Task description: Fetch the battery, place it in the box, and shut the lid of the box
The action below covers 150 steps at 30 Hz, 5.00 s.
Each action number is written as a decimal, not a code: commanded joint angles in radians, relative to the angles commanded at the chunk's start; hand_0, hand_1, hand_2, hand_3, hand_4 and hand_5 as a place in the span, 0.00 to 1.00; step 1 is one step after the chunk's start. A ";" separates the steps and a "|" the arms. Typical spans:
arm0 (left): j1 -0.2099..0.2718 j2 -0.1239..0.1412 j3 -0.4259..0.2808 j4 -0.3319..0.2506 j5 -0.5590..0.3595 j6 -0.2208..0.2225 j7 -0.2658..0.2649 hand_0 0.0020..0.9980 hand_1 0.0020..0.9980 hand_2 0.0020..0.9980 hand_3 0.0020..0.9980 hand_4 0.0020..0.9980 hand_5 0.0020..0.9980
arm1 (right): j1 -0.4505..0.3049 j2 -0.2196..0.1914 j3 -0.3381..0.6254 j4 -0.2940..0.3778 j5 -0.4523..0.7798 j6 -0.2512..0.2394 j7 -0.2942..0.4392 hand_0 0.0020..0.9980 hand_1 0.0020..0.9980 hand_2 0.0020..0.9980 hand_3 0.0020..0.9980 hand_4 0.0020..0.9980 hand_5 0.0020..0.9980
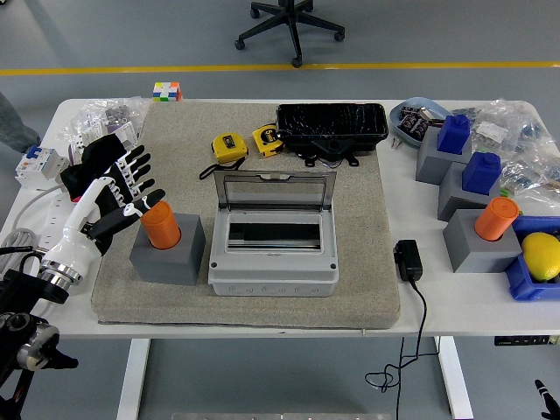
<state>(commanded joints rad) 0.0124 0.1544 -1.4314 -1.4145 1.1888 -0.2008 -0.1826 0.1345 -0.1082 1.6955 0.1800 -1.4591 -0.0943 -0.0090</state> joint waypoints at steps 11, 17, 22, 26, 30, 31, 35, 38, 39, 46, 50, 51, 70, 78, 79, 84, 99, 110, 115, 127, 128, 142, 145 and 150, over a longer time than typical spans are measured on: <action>0.011 -0.016 0.029 0.004 -0.066 -0.019 -0.014 0.89 0.96 0.95 0.96 1.00 0.41 | 0.001 0.003 0.002 0.000 -0.001 0.000 0.001 0.87 0.86 0.81 0.83 1.00 1.00; 0.009 -0.021 0.023 0.012 -0.061 -0.009 -0.022 0.89 0.95 0.94 0.95 1.00 0.40 | 0.000 0.002 0.002 0.000 0.000 0.000 0.000 0.87 0.86 0.81 0.83 1.00 1.00; 0.010 -0.023 0.021 0.019 -0.045 0.002 -0.023 0.88 0.95 0.92 0.94 1.00 0.37 | -0.001 0.002 -0.001 0.000 0.001 0.000 -0.002 0.86 0.86 0.81 0.83 1.00 0.99; 0.010 -0.023 0.021 0.023 -0.032 0.007 -0.021 0.88 0.94 0.89 0.92 1.00 0.36 | -0.001 0.000 -0.004 0.000 0.003 0.000 -0.002 0.86 0.86 0.81 0.83 1.00 0.99; 0.014 -0.023 0.026 0.022 -0.012 0.007 -0.017 0.88 0.94 0.89 0.92 1.00 0.36 | -0.003 0.000 -0.008 0.000 0.004 0.000 -0.002 0.86 0.86 0.81 0.83 1.00 0.99; 0.014 -0.023 0.027 0.021 -0.006 0.008 -0.016 0.87 0.93 0.85 0.87 1.00 0.36 | -0.003 0.000 -0.009 0.000 0.005 0.000 -0.002 0.86 0.85 0.81 0.83 1.00 0.99; 0.017 -0.023 0.041 0.022 -0.001 0.013 -0.016 0.87 0.93 0.85 0.87 1.00 0.36 | -0.004 0.000 -0.011 0.000 0.005 0.000 -0.003 0.86 0.85 0.81 0.83 1.00 0.99; 0.017 -0.026 0.045 0.025 -0.005 0.019 -0.019 0.85 0.90 0.81 0.83 1.00 0.35 | -0.005 0.000 -0.011 0.000 0.005 0.000 -0.003 0.87 0.85 0.81 0.83 1.00 0.99; 0.017 -0.026 0.046 0.025 -0.004 0.021 -0.020 0.85 0.90 0.81 0.83 1.00 0.35 | -0.005 0.000 -0.012 0.000 0.006 0.000 -0.003 0.87 0.85 0.81 0.83 1.00 0.99; 0.015 -0.026 0.048 0.026 0.008 0.036 -0.022 0.82 0.87 0.78 0.80 1.00 0.30 | -0.006 -0.002 -0.010 0.000 0.004 -0.001 -0.004 0.86 0.85 0.81 0.83 1.00 0.98; 0.015 -0.026 0.052 0.025 0.025 0.055 -0.021 0.77 0.84 0.74 0.78 1.00 0.16 | -0.005 -0.001 -0.010 0.000 0.007 -0.001 -0.004 0.86 0.85 0.81 0.83 1.00 0.98; 0.015 -0.026 0.052 0.024 0.031 0.060 -0.020 0.77 0.84 0.74 0.78 1.00 0.16 | -0.005 0.000 -0.010 0.000 0.007 -0.001 -0.004 0.86 0.85 0.81 0.83 1.00 0.98; 0.012 -0.029 0.058 0.021 0.062 0.117 -0.028 0.69 0.76 0.63 0.68 1.00 0.05 | -0.002 0.001 -0.008 0.000 0.011 -0.001 -0.002 0.86 0.85 0.81 0.83 1.00 0.99; 0.013 -0.033 0.064 0.024 0.069 0.127 -0.030 0.67 0.74 0.61 0.66 1.00 0.03 | -0.002 0.001 -0.004 0.000 0.010 -0.001 -0.003 0.86 0.85 0.81 0.83 1.00 0.99; 0.014 -0.034 0.065 0.026 0.069 0.128 -0.030 0.67 0.74 0.60 0.65 1.00 0.02 | -0.002 0.001 -0.004 0.000 0.010 -0.001 -0.003 0.86 0.85 0.81 0.83 1.00 0.99; 0.015 -0.037 0.068 0.030 0.068 0.131 -0.032 0.67 0.74 0.60 0.65 1.00 0.02 | -0.003 0.002 -0.003 0.000 0.010 -0.001 -0.002 0.86 0.85 0.81 0.83 1.00 0.99; 0.015 -0.040 0.083 0.045 0.059 0.147 -0.038 0.57 0.71 0.59 0.61 1.00 0.03 | -0.002 0.001 -0.004 0.000 0.011 -0.001 -0.003 0.86 0.85 0.81 0.83 1.00 1.00; 0.015 -0.041 0.094 0.046 0.053 0.161 -0.042 0.36 0.60 0.53 0.56 1.00 0.04 | -0.003 0.000 -0.005 0.000 0.009 -0.002 -0.004 0.86 0.85 0.81 0.83 1.00 1.00; 0.017 -0.040 0.099 0.047 0.052 0.164 -0.042 0.30 0.54 0.49 0.54 1.00 0.03 | -0.004 0.000 -0.005 0.000 0.009 -0.002 -0.004 0.86 0.85 0.81 0.83 1.00 1.00; 0.015 -0.040 0.115 0.047 0.068 0.187 -0.046 0.27 0.48 0.41 0.42 1.00 0.03 | -0.002 0.001 -0.004 0.000 0.010 -0.002 -0.003 0.86 0.85 0.81 0.83 1.00 1.00; 0.014 -0.041 0.116 0.047 0.068 0.189 -0.047 0.27 0.48 0.41 0.42 1.00 0.03 | -0.002 0.001 -0.003 0.000 0.009 -0.002 -0.004 0.86 0.85 0.81 0.83 1.00 1.00; 0.011 -0.044 0.136 0.052 0.064 0.209 -0.054 0.26 0.41 0.35 0.34 1.00 0.04 | -0.001 0.001 0.000 0.000 0.009 -0.002 -0.003 0.86 0.85 0.81 0.83 1.00 1.00; 0.009 -0.045 0.140 0.055 0.062 0.211 -0.054 0.26 0.41 0.35 0.34 1.00 0.04 | -0.002 0.001 0.001 0.000 0.009 -0.002 -0.003 0.86 0.85 0.81 0.83 1.00 1.00; -0.002 -0.052 0.156 0.065 0.054 0.216 -0.057 0.26 0.41 0.35 0.34 1.00 0.04 | -0.002 0.002 0.001 0.000 0.010 -0.002 -0.003 0.86 0.85 0.81 0.83 1.00 1.00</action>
<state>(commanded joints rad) 0.0107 0.1021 -1.2749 -1.3498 1.2424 0.0154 -0.2400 0.1328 -0.1065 1.6961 0.1800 -1.4492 -0.0965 -0.0121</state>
